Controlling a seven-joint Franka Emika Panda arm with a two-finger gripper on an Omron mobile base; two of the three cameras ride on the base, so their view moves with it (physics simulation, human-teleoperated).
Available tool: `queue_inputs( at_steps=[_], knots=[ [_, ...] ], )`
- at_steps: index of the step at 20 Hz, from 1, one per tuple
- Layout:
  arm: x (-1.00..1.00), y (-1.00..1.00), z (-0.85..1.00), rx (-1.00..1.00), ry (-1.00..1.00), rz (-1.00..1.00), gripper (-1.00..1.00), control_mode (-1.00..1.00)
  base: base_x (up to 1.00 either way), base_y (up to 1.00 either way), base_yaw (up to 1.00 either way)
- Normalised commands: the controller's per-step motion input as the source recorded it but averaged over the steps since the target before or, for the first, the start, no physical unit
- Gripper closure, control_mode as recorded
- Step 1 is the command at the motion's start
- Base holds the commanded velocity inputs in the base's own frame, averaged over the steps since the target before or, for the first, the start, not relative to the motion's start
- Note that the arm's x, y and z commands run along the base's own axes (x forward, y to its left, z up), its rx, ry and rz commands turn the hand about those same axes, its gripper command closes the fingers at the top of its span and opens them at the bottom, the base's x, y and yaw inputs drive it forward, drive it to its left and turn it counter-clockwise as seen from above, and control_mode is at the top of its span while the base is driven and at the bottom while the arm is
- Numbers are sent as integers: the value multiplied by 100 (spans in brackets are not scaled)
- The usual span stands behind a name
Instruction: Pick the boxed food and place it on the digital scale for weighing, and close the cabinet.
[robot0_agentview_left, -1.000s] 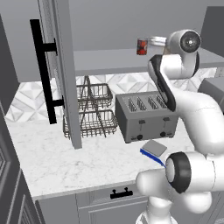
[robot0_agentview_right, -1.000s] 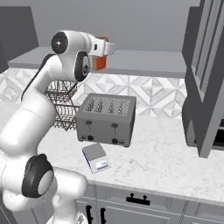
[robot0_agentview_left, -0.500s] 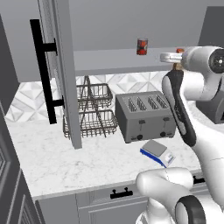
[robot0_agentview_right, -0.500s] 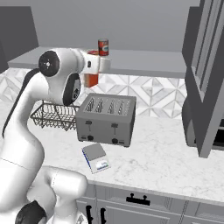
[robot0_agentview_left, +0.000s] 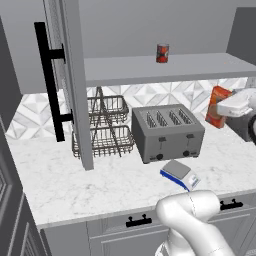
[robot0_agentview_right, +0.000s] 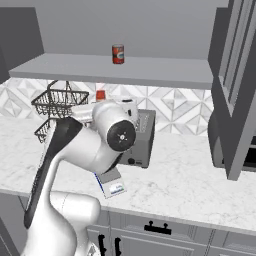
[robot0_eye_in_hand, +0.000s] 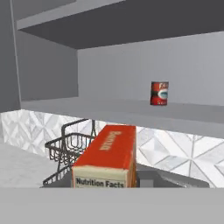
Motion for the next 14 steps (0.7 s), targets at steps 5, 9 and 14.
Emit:
queue_inputs(
  at_steps=[5,9,14],
  knots=[
    [-29,0,-58,0,3,61,100,-100,0,0,0],
    [1,0,-54,2,1,47,100,-100,0,0,0],
    [15,25,-53,0,1,32,100,-100,0,0,0]
  ],
)
